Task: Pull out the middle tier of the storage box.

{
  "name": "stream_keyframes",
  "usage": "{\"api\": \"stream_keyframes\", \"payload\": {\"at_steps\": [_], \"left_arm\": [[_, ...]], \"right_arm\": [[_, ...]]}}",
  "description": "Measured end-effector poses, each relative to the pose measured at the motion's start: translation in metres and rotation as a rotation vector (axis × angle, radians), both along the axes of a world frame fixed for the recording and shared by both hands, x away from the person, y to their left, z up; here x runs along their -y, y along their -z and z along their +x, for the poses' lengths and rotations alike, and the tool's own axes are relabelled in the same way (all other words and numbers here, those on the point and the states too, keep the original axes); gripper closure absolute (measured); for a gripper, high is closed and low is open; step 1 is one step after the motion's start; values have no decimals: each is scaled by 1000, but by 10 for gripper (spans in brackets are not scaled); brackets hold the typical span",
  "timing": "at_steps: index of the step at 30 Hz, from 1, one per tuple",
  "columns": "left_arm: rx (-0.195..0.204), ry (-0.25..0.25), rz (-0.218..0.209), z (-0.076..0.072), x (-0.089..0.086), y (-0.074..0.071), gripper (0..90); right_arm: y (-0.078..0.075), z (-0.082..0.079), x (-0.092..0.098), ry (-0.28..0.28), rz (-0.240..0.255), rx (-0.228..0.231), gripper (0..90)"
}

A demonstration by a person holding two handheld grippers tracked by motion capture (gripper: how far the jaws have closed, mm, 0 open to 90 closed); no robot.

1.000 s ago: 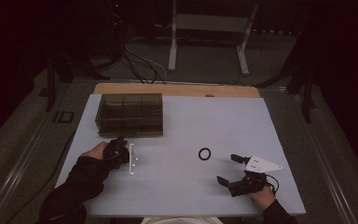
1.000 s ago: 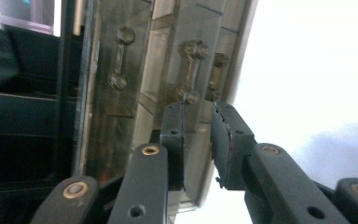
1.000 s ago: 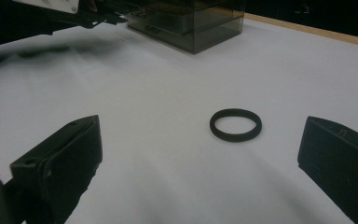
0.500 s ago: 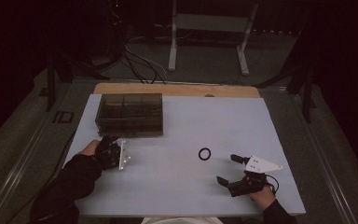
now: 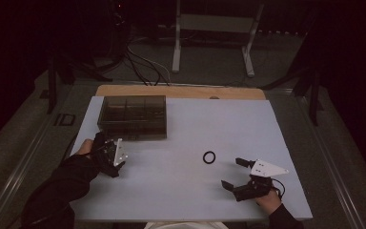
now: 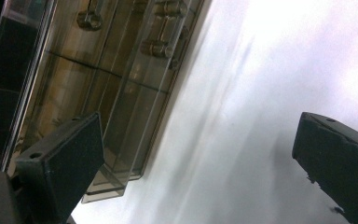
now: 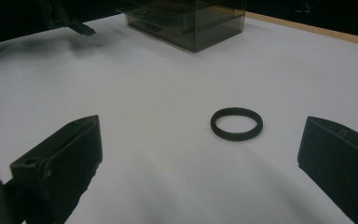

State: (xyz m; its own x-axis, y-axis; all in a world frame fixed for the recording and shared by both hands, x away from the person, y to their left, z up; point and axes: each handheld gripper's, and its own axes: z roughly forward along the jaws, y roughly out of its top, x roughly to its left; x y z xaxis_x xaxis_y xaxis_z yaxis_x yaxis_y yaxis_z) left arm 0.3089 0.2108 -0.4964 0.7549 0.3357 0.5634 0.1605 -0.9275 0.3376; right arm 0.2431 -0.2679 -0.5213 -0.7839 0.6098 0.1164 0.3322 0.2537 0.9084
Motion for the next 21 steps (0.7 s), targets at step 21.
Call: {"api": "stream_keyframes", "payload": {"at_steps": [21], "left_arm": [[-105,32,-44,13,-27,-20,48]], "right_arm": [[0,0,-1,1,-8,2,0]]}}
